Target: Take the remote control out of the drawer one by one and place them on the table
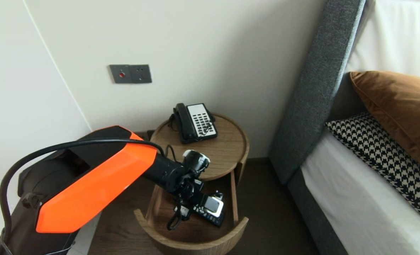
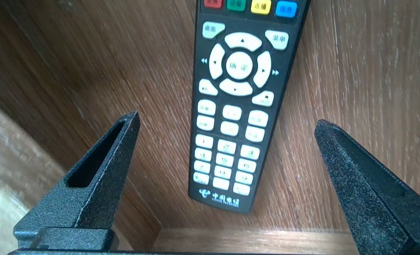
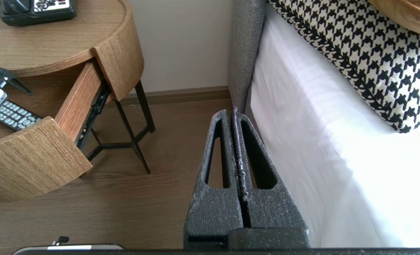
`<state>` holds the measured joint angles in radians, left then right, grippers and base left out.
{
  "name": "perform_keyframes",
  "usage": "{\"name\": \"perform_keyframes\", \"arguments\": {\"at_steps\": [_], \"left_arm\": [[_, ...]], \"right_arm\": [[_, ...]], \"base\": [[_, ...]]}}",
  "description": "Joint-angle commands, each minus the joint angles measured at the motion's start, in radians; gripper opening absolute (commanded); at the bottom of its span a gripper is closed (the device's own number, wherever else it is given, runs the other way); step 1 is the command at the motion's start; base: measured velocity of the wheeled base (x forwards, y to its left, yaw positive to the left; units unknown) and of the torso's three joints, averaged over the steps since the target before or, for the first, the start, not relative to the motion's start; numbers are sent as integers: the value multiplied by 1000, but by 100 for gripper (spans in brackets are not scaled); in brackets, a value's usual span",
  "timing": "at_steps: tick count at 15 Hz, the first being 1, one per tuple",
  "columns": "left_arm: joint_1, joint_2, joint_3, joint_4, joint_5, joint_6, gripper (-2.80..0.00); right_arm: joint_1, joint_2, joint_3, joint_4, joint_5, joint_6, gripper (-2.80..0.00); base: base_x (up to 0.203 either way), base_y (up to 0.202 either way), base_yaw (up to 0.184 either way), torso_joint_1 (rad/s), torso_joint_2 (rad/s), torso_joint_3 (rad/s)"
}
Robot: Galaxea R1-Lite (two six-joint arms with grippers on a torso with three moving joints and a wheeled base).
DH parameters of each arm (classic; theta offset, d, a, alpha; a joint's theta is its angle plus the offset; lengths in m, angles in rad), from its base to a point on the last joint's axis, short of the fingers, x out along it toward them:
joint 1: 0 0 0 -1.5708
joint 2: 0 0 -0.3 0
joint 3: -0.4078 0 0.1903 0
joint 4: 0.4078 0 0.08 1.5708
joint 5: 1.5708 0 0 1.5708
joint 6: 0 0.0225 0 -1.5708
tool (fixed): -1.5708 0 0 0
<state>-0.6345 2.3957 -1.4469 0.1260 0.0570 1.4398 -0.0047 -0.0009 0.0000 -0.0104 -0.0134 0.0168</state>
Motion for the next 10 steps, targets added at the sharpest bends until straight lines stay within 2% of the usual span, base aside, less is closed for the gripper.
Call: {"name": "perform_keyframes", "arguments": {"at_steps": [1, 5, 10], "left_arm": [[-2, -16, -1, -2, -5, 8, 0], [-4, -15, -14, -2, -3, 10, 0], [-39, -5, -28, 5, 6, 3, 0]], "right_arm": [[0, -8, 5, 0, 0, 0, -280], [0, -8, 5, 0, 0, 0, -280], [0, -8, 5, 0, 0, 0, -280]], "base": [[0, 0, 0, 0, 0, 0], [0, 0, 0, 0, 0, 0], [0, 0, 0, 0, 0, 0]]}}
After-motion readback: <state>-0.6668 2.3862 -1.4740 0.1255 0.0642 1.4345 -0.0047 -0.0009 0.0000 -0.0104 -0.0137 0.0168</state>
